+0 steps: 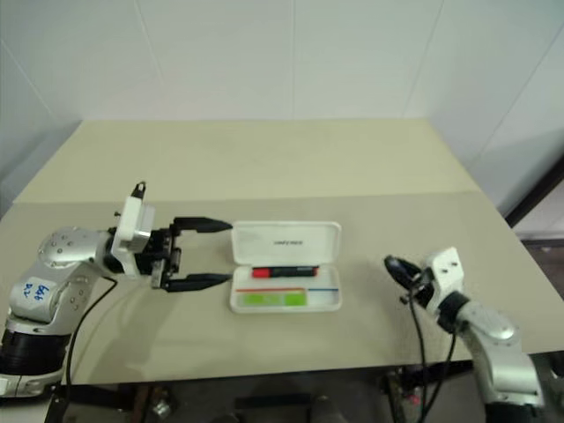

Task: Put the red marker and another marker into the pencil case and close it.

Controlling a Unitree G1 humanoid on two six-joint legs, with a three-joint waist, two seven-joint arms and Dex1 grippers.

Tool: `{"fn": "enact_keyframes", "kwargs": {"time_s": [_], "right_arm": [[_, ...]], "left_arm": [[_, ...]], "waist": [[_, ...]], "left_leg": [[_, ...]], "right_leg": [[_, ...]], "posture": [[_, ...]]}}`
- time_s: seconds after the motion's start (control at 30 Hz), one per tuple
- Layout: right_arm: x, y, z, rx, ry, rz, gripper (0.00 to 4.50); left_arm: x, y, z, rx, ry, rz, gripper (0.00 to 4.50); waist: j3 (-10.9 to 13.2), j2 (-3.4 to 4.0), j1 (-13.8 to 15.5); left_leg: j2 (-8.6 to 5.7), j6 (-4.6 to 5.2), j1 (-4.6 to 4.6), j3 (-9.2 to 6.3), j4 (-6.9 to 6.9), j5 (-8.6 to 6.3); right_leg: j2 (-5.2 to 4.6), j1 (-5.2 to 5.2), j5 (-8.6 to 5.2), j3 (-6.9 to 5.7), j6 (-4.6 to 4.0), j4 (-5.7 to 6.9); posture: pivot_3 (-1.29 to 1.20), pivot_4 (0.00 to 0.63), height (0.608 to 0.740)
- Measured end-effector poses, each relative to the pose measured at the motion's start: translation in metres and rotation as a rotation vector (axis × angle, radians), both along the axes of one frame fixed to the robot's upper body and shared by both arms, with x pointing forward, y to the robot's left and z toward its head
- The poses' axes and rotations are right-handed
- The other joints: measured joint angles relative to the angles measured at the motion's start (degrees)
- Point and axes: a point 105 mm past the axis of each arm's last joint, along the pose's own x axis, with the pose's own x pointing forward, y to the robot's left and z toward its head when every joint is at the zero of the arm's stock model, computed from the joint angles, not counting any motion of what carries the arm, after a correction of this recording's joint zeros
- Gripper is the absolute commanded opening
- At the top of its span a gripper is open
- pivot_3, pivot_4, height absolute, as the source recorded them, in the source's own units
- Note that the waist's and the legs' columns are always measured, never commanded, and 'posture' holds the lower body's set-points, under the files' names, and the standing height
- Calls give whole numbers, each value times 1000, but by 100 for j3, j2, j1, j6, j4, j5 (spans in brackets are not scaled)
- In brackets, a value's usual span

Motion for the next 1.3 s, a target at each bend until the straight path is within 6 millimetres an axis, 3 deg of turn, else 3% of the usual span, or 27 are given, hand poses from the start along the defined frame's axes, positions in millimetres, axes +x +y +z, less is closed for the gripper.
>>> {"fn": "enact_keyframes", "kwargs": {"time_s": [0.27, 0.53, 0.93, 1.3], "right_arm": [[-12, 54, 4, -104, 46, 427, 390], [-9, 84, -4, -143, 64, 625, 390], [1, 98, -23, -183, 105, 708, 390], [4, 93, -30, -184, 135, 703, 390]], "left_arm": [[1, 1, -11, 11, 25, -15, 4500], [-3, 7, -33, 62, 58, -17, 4500], [-9, 6, -39, 67, 71, -1, 4500], [-10, 6, -38, 69, 65, 6, 4500]], "waist": [[0, 1, -2], [0, 1, 2], [0, 1, -4], [0, 1, -9]], "left_leg": [[0, 0, 1, 1, 3, 0], [0, -1, -1, -1, 2, 0], [1, -1, 0, -2, 2, -1], [1, -1, 1, -2, 2, -1]], "right_leg": [[-1, -1, 1, 1, 1, 4], [-3, -2, 0, -1, 0, 4], [-5, -7, 0, -2, -1, 15], [-5, -7, 0, -2, -2, 18]], "posture": [[0, 150, 740], [0, 150, 740], [0, 150, 740], [0, 150, 740]]}}
